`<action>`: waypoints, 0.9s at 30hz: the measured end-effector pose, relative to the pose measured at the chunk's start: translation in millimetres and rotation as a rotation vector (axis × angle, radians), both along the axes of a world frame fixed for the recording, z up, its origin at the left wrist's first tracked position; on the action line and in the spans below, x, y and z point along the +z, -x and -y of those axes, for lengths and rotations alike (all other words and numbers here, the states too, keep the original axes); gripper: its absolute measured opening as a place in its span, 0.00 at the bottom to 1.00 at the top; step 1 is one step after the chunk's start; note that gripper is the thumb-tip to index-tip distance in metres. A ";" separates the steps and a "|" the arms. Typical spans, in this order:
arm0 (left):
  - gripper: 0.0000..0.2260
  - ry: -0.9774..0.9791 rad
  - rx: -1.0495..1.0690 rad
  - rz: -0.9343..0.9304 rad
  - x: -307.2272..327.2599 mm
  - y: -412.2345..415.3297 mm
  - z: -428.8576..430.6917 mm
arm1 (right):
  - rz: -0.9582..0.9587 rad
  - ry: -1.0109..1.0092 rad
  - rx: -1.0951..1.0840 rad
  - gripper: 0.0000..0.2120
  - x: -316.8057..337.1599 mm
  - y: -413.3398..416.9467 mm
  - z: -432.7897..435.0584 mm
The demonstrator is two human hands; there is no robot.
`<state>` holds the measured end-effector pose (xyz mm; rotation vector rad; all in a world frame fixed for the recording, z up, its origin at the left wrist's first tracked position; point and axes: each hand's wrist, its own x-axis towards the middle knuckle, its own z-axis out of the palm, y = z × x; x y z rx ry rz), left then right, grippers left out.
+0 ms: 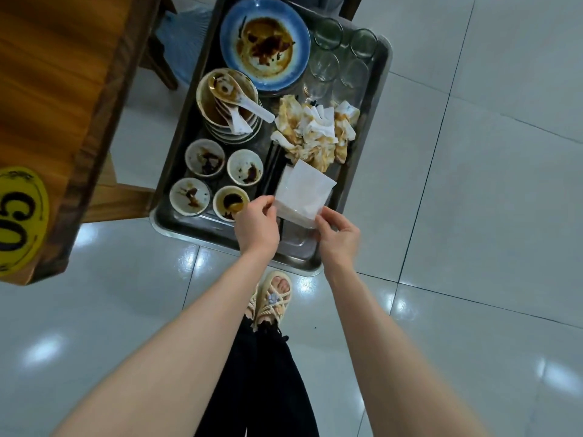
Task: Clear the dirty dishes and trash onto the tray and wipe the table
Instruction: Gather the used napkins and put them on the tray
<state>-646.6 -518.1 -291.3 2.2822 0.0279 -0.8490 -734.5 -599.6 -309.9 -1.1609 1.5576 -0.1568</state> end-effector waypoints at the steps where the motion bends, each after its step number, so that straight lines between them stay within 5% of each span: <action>1: 0.14 0.000 0.000 -0.015 -0.6 -1.9 -0.8 | -0.008 0.003 0.018 0.11 0.8 -2.7 0.1; 17: 0.19 0.206 0.251 -0.165 39.6 -23.2 3.9 | -0.024 0.079 0.271 0.17 66.4 -75.4 56.4; 27: 0.18 0.132 0.634 -0.112 35.0 -17.5 58.3 | -0.069 0.014 0.698 0.14 59.8 -122.5 116.4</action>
